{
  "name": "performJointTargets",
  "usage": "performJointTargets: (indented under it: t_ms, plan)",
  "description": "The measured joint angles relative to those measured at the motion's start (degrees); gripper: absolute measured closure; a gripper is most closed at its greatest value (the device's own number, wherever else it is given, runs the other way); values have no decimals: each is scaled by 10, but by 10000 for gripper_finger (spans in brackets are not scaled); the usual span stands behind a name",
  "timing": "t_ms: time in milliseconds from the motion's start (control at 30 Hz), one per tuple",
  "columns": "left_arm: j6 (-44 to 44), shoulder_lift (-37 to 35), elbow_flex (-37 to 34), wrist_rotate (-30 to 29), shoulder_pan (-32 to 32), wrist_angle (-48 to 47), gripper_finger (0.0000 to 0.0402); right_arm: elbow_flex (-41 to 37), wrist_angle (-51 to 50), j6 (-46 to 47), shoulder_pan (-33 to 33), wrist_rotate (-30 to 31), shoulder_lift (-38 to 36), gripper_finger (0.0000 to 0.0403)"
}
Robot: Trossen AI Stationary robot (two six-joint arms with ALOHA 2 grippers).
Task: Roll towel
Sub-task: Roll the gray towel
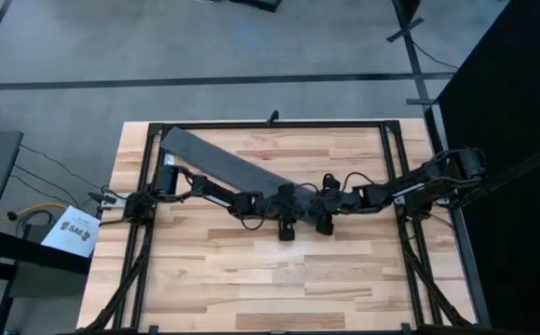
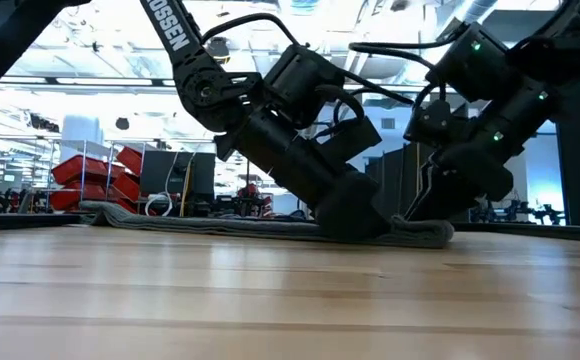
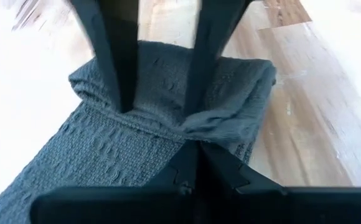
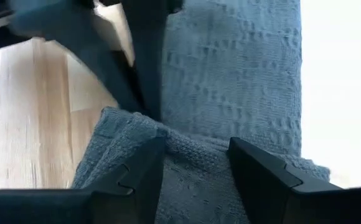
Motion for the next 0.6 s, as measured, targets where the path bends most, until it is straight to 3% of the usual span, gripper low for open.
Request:
performJointTargets:
  t_ms: [200,400,600]
  plan:
    - [3,0,0,7,-3,-3,396,0,7,44,0,-9,-2,233]
    - [7,0,0,17,-3,-1,396,0,31,151,-8,-23,-3,233]
    - [7,0,0,17,-1,0,396,0,0,164,0,-22,-2,233]
